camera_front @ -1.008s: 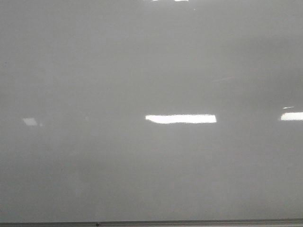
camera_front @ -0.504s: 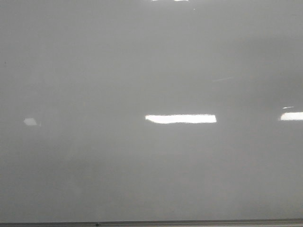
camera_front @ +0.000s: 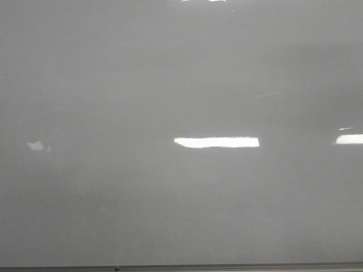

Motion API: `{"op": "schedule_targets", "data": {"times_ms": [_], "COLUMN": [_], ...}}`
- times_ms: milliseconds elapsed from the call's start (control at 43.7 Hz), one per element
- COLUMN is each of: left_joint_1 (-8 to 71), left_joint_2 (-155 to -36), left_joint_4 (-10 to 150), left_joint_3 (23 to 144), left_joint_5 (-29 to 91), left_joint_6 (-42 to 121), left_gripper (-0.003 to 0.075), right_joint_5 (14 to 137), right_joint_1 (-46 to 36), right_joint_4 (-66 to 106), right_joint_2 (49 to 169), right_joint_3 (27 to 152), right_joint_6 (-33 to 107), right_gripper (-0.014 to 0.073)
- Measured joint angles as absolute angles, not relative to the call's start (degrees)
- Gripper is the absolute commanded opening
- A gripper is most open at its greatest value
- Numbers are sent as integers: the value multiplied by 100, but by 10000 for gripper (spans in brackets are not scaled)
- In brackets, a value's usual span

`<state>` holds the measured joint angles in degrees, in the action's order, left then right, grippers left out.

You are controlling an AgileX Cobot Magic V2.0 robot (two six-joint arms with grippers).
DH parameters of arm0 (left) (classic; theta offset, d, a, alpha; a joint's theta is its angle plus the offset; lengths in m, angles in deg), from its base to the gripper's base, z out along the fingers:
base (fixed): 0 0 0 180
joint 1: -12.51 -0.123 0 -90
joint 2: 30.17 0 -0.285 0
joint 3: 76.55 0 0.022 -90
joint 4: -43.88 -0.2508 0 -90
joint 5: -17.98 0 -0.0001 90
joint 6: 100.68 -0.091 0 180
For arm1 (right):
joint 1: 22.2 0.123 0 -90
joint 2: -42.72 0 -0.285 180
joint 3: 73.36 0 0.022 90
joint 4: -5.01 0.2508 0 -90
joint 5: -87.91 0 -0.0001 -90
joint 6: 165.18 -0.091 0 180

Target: Write number 7 on whiteboard

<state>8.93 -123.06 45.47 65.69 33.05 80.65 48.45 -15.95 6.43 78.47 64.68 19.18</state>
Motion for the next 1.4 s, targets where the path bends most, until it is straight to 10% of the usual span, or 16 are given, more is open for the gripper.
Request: {"op": "schedule_targets", "data": {"times_ms": [825, 1397], "left_joint_1": [913, 1467], "left_joint_2": [-12432, -11085], "left_joint_4": [4547, 4575], "left_joint_3": [6569, 7534], "left_joint_5": [2940, 5572], "left_joint_6": [8019, 7228], "left_gripper": [-13, -20], "right_joint_5": [4845, 4205], "right_joint_1": [-1595, -1595], "right_joint_4": [643, 643], "right_joint_2": [7847, 7856], "right_joint_3": [6468, 7273], "right_joint_6": [1918, 1918], "right_gripper": [541, 541]}}
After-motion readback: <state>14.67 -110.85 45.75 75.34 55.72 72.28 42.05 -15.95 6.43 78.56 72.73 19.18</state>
